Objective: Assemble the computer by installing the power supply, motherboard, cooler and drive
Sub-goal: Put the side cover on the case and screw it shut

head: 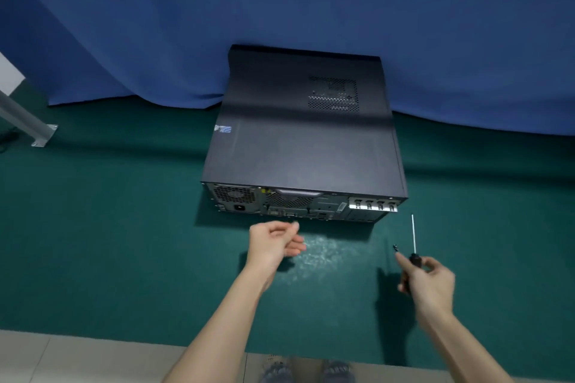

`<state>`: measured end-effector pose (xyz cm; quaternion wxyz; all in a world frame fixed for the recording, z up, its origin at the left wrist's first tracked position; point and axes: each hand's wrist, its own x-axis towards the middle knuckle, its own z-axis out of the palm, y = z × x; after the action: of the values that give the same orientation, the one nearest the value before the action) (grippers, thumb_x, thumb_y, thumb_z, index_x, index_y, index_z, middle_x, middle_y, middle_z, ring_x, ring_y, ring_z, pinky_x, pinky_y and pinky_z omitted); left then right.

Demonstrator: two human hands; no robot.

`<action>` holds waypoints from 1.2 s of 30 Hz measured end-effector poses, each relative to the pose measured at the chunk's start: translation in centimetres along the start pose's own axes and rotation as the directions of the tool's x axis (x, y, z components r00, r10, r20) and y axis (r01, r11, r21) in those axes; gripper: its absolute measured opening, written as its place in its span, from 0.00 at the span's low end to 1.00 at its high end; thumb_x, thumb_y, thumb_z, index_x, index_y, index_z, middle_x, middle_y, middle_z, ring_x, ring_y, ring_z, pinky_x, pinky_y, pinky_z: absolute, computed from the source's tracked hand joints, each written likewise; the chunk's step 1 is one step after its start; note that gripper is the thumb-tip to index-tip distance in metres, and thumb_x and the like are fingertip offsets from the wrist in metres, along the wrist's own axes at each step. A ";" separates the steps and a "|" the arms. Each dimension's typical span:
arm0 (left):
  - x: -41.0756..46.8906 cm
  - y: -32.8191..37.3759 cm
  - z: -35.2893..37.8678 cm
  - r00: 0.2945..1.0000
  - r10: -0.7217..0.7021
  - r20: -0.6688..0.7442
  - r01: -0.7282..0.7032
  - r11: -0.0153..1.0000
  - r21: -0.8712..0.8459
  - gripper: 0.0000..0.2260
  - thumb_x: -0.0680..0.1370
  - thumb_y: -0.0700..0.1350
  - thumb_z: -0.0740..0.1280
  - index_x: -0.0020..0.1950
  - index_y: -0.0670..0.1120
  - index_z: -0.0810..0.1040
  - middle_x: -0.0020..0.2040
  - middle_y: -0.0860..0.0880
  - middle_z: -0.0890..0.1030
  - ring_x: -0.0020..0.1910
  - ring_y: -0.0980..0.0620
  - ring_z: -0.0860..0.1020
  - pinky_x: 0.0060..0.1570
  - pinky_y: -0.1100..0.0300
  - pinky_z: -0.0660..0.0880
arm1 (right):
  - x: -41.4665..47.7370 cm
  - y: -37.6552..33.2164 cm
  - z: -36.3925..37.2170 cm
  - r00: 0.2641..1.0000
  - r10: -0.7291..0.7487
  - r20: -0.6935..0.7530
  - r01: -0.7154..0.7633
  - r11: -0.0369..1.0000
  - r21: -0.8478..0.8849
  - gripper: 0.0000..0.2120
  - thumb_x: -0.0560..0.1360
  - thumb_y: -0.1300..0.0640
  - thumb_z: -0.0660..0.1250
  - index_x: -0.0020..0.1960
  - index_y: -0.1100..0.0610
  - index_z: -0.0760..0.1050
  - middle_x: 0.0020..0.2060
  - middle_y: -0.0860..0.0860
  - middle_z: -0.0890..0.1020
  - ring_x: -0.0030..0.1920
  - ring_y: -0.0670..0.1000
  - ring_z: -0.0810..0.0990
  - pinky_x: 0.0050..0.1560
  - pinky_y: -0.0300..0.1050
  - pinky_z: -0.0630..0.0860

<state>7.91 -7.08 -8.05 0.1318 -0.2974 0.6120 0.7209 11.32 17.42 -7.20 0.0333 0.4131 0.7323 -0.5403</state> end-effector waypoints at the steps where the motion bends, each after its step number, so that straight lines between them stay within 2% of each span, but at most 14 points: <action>1: 0.2 -0.8 0.7 0.999 -0.042 0.014 0.041 0.998 0.056 0.07 0.77 0.38 0.68 0.49 0.33 0.78 0.35 0.41 0.82 0.28 0.50 0.81 0.30 0.64 0.78 | 1.4 0.0 -0.4 0.999 -0.004 -0.037 0.002 0.998 -0.058 0.08 0.72 0.63 0.74 0.41 0.63 0.75 0.28 0.54 0.76 0.18 0.48 0.72 0.24 0.40 0.71; 3: 0.7 -2.2 1.9 0.994 -0.105 0.015 0.102 0.984 0.146 0.03 0.77 0.36 0.67 0.48 0.35 0.77 0.36 0.41 0.81 0.29 0.50 0.80 0.29 0.64 0.77 | 3.7 -0.1 -0.6 0.998 -0.012 -0.069 -0.002 0.980 -0.197 0.08 0.70 0.62 0.75 0.47 0.61 0.79 0.33 0.51 0.80 0.23 0.51 0.78 0.35 0.47 0.78; 6: 1.4 -3.7 3.1 0.987 -0.158 -0.027 0.160 0.962 0.223 0.01 0.77 0.36 0.67 0.48 0.38 0.77 0.38 0.41 0.82 0.30 0.49 0.80 0.29 0.63 0.77 | 5.8 -0.3 0.0 0.999 -0.028 -0.028 0.017 0.948 -0.319 0.09 0.69 0.60 0.76 0.47 0.56 0.80 0.32 0.46 0.81 0.26 0.52 0.81 0.46 0.54 0.81; 9: 2.0 -4.7 3.6 0.981 -0.183 -0.070 0.195 0.947 0.255 0.01 0.78 0.36 0.67 0.47 0.39 0.78 0.37 0.42 0.82 0.29 0.50 0.80 0.30 0.62 0.78 | 7.3 0.2 1.1 0.999 -0.040 -0.001 0.036 0.911 -0.412 0.07 0.69 0.59 0.77 0.45 0.55 0.80 0.28 0.47 0.81 0.26 0.50 0.82 0.46 0.51 0.80; 12: 2.2 -5.1 3.9 0.977 -0.180 -0.110 0.204 0.942 0.268 0.03 0.78 0.36 0.67 0.44 0.40 0.78 0.36 0.43 0.82 0.29 0.50 0.80 0.31 0.61 0.78 | 7.9 0.7 1.7 0.998 -0.064 0.001 0.056 0.877 -0.477 0.06 0.70 0.58 0.76 0.43 0.54 0.79 0.27 0.48 0.81 0.30 0.53 0.83 0.46 0.51 0.80; 16: 1.5 -4.7 4.6 0.979 -0.150 -0.136 0.185 0.936 0.300 0.02 0.77 0.36 0.67 0.45 0.40 0.78 0.36 0.43 0.81 0.29 0.50 0.79 0.31 0.62 0.78 | 7.7 0.9 1.4 0.998 -0.069 0.004 0.063 0.878 -0.475 0.06 0.72 0.58 0.74 0.40 0.55 0.77 0.25 0.50 0.80 0.30 0.53 0.83 0.44 0.50 0.79; 18: 0.6 -4.0 5.4 0.989 -0.121 -0.088 0.142 0.947 0.289 0.02 0.76 0.34 0.68 0.46 0.39 0.79 0.36 0.43 0.80 0.28 0.51 0.78 0.29 0.63 0.77 | 7.1 0.5 0.8 0.999 -0.048 -0.012 0.040 0.929 -0.367 0.08 0.72 0.60 0.74 0.38 0.57 0.76 0.25 0.51 0.80 0.26 0.51 0.81 0.39 0.47 0.78; 20: -0.8 -3.1 6.8 0.997 -0.071 0.023 0.064 0.971 0.230 0.04 0.75 0.31 0.68 0.45 0.38 0.79 0.35 0.43 0.78 0.26 0.54 0.78 0.29 0.64 0.75 | 5.4 -0.4 0.3 0.999 0.019 0.045 -0.016 0.997 -0.074 0.08 0.73 0.63 0.73 0.38 0.61 0.75 0.26 0.53 0.77 0.20 0.48 0.76 0.29 0.41 0.73; 22: -2.5 -2.2 8.3 0.991 0.001 0.132 -0.025 0.983 0.179 0.06 0.73 0.30 0.70 0.45 0.39 0.80 0.34 0.46 0.79 0.27 0.57 0.78 0.32 0.65 0.75 | 2.6 -1.5 0.1 0.979 0.076 0.191 -0.110 0.978 0.177 0.07 0.72 0.66 0.72 0.39 0.63 0.74 0.25 0.53 0.76 0.17 0.46 0.70 0.20 0.36 0.66; 24: -4.1 -1.2 9.3 0.978 0.090 0.186 -0.117 0.983 0.143 0.07 0.71 0.30 0.72 0.43 0.41 0.82 0.35 0.47 0.81 0.31 0.56 0.79 0.37 0.63 0.77 | -0.3 -2.5 0.4 0.942 0.095 0.323 -0.194 0.938 0.288 0.06 0.71 0.67 0.72 0.39 0.64 0.75 0.23 0.53 0.75 0.18 0.47 0.68 0.18 0.34 0.63; 29: -6.9 1.9 8.4 0.956 0.276 0.098 -0.284 0.956 0.076 0.06 0.70 0.30 0.72 0.39 0.39 0.83 0.37 0.44 0.82 0.34 0.55 0.81 0.38 0.66 0.76 | -5.5 -6.3 1.6 0.878 0.123 0.463 -0.318 0.873 0.371 0.04 0.69 0.67 0.71 0.41 0.64 0.76 0.25 0.54 0.74 0.21 0.47 0.68 0.20 0.37 0.62; 31: -7.6 3.1 7.2 0.929 0.364 0.072 -0.370 0.923 0.108 0.06 0.71 0.30 0.71 0.39 0.40 0.83 0.38 0.44 0.81 0.34 0.54 0.81 0.39 0.65 0.76 | -6.9 -7.7 2.4 0.869 0.104 0.484 -0.318 0.867 0.384 0.05 0.69 0.66 0.71 0.41 0.64 0.75 0.25 0.54 0.74 0.21 0.48 0.68 0.19 0.37 0.62; 34: -8.4 4.4 5.1 0.875 0.483 0.027 -0.479 0.858 0.186 0.07 0.71 0.30 0.71 0.39 0.41 0.84 0.38 0.47 0.80 0.36 0.50 0.81 0.42 0.57 0.78 | -8.8 -9.2 4.0 0.858 0.063 0.510 -0.289 0.879 0.378 0.06 0.71 0.64 0.70 0.45 0.65 0.75 0.26 0.56 0.74 0.20 0.50 0.67 0.20 0.38 0.61; 36: -8.4 5.0 3.5 0.841 0.541 -0.017 -0.519 0.815 0.258 0.08 0.70 0.29 0.71 0.38 0.41 0.83 0.36 0.49 0.80 0.36 0.51 0.80 0.42 0.58 0.77 | -9.9 -9.6 5.3 0.849 0.016 0.528 -0.235 0.907 0.350 0.05 0.72 0.63 0.70 0.43 0.64 0.75 0.27 0.56 0.76 0.20 0.50 0.67 0.21 0.37 0.61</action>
<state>10.81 -3.33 1.22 -0.0665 -0.1288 0.7595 0.6342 9.54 6.72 2.89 0.1777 0.2998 0.5407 -0.7656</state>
